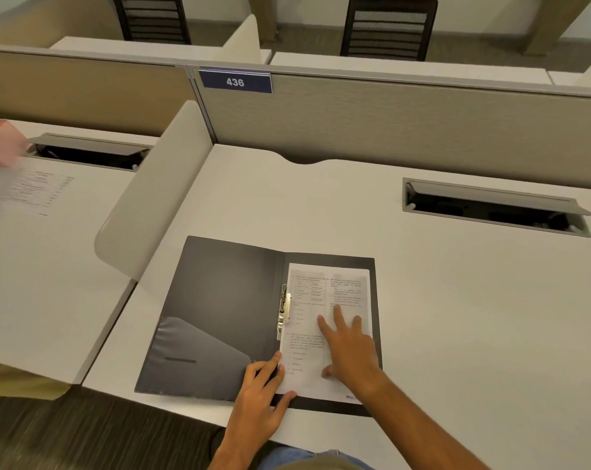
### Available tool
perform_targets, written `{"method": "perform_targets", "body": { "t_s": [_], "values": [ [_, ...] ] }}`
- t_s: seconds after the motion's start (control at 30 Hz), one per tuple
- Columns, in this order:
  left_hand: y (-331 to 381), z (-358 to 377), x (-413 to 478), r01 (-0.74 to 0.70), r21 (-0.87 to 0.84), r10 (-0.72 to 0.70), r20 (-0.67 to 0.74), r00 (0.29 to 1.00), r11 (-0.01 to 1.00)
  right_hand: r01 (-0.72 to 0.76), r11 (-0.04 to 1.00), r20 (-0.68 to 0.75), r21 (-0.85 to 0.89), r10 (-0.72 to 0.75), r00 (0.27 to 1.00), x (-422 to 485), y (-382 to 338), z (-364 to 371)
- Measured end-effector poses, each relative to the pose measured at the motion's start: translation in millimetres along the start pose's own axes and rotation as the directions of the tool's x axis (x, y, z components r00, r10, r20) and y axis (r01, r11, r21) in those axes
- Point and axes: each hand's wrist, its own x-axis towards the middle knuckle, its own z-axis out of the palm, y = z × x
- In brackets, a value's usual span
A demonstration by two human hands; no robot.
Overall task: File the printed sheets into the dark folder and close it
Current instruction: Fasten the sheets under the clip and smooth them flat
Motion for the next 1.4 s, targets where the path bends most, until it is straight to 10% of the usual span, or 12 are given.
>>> {"method": "perform_targets", "body": {
  "t_s": [0.33,0.67,1.0,1.17,1.4],
  "values": [
    [18.4,-12.2,9.6,0.113,-0.028,-0.114,-0.034,0.993,0.993,0.005,1.0,0.022,0.005,-0.005,1.0,1.7,-0.8,3.8],
    [53.4,-0.4,56.1,-0.259,0.193,0.244,0.099,0.965,0.947,-0.003,1.0,0.08,0.026,0.001,0.997,6.2,1.0,8.2],
    [51.9,-16.0,79.4,-0.235,0.238,0.223,0.079,0.972,0.942,0.004,0.999,0.088,0.039,-0.007,0.996,8.4,5.0,10.7],
    [39.3,-68.3,151.7,0.007,0.155,0.003,-0.062,0.998,0.988,-0.002,0.997,0.061,0.076,-0.003,0.998,6.0,5.3,13.6],
    [12.1,-96.8,216.2,0.238,-0.197,-0.215,0.128,0.968,0.951,-0.005,0.994,0.034,0.112,0.001,0.999,5.6,5.5,16.2]
  ]
}}
